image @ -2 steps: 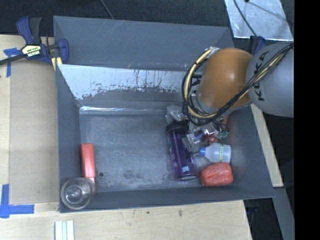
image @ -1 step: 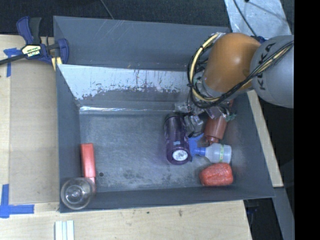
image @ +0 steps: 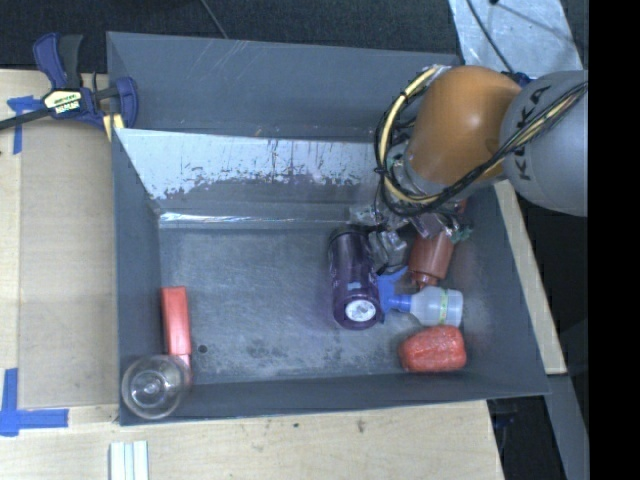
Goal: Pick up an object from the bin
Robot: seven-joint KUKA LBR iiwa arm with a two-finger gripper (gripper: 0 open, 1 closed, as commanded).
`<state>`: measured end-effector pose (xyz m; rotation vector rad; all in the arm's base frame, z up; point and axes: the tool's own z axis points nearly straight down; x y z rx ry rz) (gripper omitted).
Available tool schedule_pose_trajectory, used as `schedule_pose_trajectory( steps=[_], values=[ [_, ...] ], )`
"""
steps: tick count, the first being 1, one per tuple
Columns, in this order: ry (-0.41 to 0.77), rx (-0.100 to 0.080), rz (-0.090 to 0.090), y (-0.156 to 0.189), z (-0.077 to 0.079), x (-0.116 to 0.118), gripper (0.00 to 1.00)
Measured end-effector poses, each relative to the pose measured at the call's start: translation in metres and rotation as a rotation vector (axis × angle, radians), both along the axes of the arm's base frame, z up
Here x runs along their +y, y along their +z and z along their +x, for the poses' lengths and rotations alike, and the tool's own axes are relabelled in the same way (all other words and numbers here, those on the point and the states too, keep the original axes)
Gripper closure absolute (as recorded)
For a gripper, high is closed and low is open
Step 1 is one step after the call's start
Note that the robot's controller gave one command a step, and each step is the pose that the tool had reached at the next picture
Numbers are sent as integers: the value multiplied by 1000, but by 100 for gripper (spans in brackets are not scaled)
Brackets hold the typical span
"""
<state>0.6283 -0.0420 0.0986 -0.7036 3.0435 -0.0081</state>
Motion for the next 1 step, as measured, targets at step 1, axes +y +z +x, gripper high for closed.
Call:
schedule_pose_trajectory(
  steps=[1],
  values=[
    [-43,14,2,149,-22,7,100]
  ],
)
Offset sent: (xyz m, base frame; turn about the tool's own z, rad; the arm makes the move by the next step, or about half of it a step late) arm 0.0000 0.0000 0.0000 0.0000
